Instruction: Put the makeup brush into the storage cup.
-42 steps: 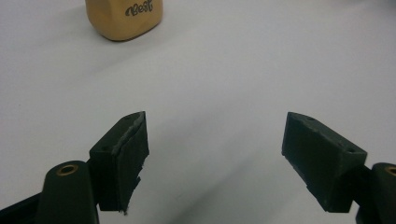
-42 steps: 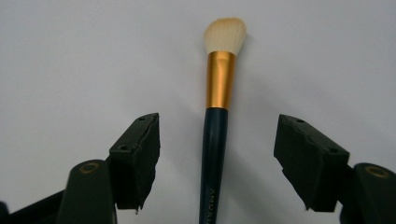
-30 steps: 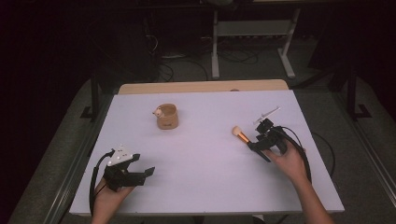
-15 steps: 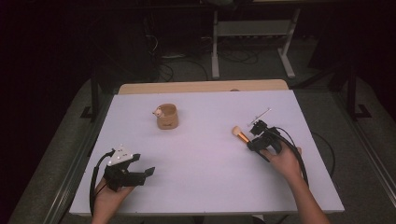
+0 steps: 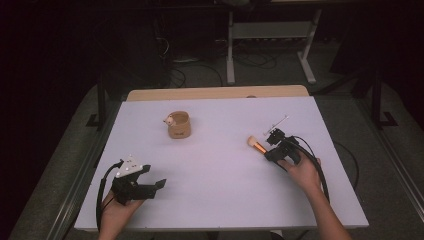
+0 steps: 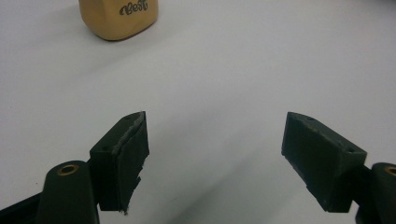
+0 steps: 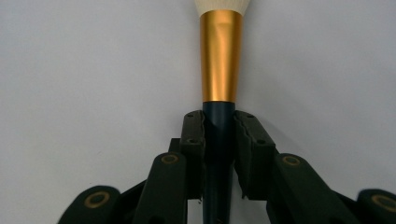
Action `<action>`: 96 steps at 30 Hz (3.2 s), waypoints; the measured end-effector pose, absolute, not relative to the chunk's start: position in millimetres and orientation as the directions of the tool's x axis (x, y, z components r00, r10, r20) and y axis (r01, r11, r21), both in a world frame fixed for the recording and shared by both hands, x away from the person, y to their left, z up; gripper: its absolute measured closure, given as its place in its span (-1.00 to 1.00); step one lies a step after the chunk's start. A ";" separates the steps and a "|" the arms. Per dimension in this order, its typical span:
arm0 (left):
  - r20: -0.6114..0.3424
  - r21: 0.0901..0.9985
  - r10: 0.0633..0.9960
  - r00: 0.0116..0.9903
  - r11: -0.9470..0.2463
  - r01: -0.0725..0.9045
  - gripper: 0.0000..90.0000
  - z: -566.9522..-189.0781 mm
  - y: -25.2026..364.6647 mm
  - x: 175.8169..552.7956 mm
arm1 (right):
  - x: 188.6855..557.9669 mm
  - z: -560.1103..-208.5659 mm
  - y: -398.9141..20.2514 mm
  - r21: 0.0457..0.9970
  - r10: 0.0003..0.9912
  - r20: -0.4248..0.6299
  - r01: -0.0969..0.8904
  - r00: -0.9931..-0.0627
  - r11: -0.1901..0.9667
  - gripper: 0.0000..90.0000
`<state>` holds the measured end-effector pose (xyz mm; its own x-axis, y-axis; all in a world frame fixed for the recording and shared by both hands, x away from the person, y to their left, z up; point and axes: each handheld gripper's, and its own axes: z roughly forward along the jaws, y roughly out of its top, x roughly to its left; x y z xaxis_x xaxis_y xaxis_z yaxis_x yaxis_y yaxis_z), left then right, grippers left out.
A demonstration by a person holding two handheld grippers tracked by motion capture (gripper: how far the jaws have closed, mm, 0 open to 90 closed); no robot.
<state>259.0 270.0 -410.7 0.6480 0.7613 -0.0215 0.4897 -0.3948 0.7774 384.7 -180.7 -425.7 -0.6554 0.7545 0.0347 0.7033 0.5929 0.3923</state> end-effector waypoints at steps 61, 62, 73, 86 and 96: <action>-0.095 0.807 0.507 0.857 -0.464 0.364 -0.30 -370.0 170.4 272.8 | 297.7 -341.9 -93.4 0.696 0.444 0.003 0.321 -0.896 0.642 0.63; -0.103 0.808 0.501 0.859 -0.462 0.366 -0.26 -369.7 168.3 273.3 | 295.4 -343.1 -87.9 0.702 0.429 0.010 0.311 -0.903 0.640 0.63; -0.179 0.807 0.474 0.862 -0.431 0.404 -0.11 -374.2 156.8 281.1 | 291.2 -355.3 -72.3 0.742 0.359 0.040 0.269 -0.932 0.614 0.63; -0.267 0.817 0.438 0.858 -0.369 0.443 0.16 -374.6 164.6 286.1 | 289.1 -368.7 -68.3 0.754 0.314 0.006 0.211 -0.949 0.622 0.63; -0.281 0.816 0.426 0.860 -0.365 0.448 0.44 -374.7 167.3 288.3 | 281.8 -370.8 -59.8 0.737 0.297 -0.056 0.161 -0.953 0.657 0.63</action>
<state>288.3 167.3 -374.7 0.8600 0.4259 -0.2811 0.4477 -0.3653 0.8162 281.8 -59.8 -370.8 -0.9534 0.2966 -0.0559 0.1612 0.6568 0.7367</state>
